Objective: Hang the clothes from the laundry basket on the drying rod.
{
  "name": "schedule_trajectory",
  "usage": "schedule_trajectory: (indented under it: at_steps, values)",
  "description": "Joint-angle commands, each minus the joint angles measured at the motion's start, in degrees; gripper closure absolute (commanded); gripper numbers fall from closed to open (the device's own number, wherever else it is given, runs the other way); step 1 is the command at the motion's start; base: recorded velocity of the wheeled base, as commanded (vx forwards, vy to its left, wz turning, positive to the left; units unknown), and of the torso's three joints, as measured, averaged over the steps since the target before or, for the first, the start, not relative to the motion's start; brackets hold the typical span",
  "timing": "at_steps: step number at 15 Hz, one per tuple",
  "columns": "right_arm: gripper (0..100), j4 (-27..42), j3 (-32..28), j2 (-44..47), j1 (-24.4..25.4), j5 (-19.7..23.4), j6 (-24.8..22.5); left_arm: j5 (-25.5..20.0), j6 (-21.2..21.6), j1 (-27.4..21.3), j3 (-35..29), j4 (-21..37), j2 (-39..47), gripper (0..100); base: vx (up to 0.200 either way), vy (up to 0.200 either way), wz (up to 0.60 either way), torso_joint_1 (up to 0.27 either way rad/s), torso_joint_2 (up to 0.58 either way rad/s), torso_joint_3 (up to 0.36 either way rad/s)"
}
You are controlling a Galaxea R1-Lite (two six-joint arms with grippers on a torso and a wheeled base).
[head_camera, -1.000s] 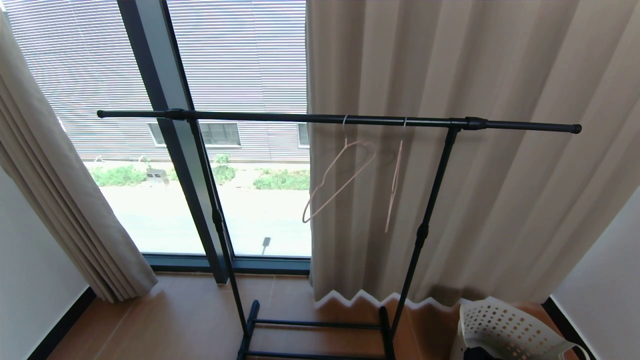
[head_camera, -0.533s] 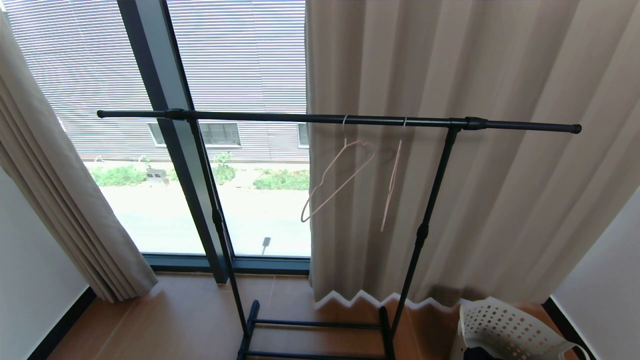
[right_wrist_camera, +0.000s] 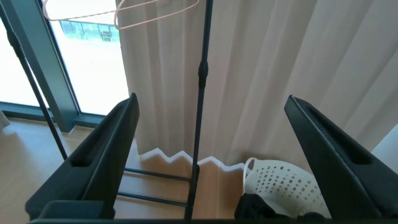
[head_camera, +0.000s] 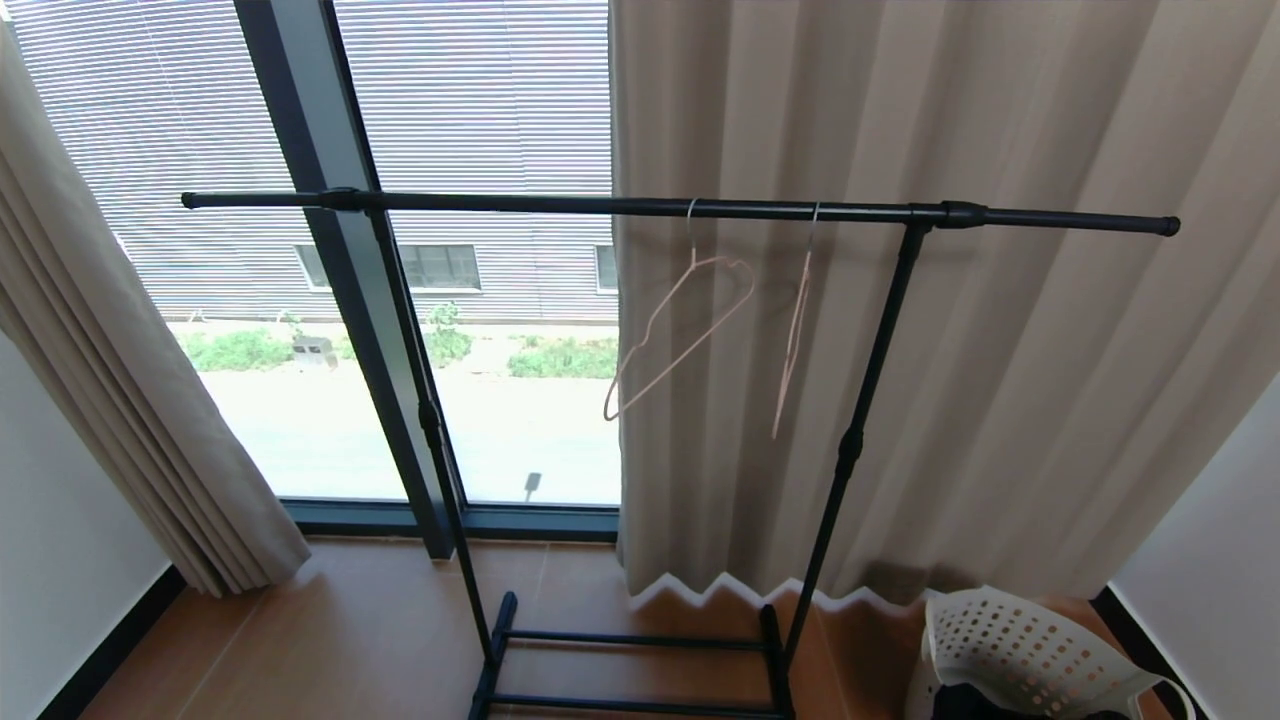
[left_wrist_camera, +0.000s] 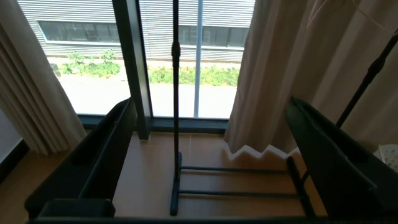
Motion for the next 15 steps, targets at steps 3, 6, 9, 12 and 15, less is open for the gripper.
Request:
schedule_trajectory:
  at_steps: [3,6,9,12,15]
  values:
    - [0,-0.1,0.0,0.1,0.0,0.0,0.0,0.0,0.0,0.0,0.0,0.0,0.0,0,0.000,0.000,0.00,-0.168,0.39,0.227]
    - [0,-0.1,0.0,0.1,0.0,0.0,0.0,0.0,0.0,0.0,0.0,0.0,0.0,0,0.000,0.000,0.00,-0.193,0.48,0.282]
    - [0,0.0,0.0,0.1,0.0,0.0,0.0,0.0,0.0,0.0,0.0,0.0,0.0,0,0.000,0.000,0.00,-0.221,0.55,0.328]
    - [0,-0.1,0.0,0.1,0.0,0.0,0.0,0.0,0.0,0.0,0.0,0.0,0.0,0,0.000,0.000,0.00,-0.204,0.53,0.336]
    - [0,0.0,0.0,0.1,0.0,0.0,0.1,0.0,-0.1,0.0,0.0,0.0,0.0,0,0.000,0.000,0.00,-0.185,0.52,0.333]
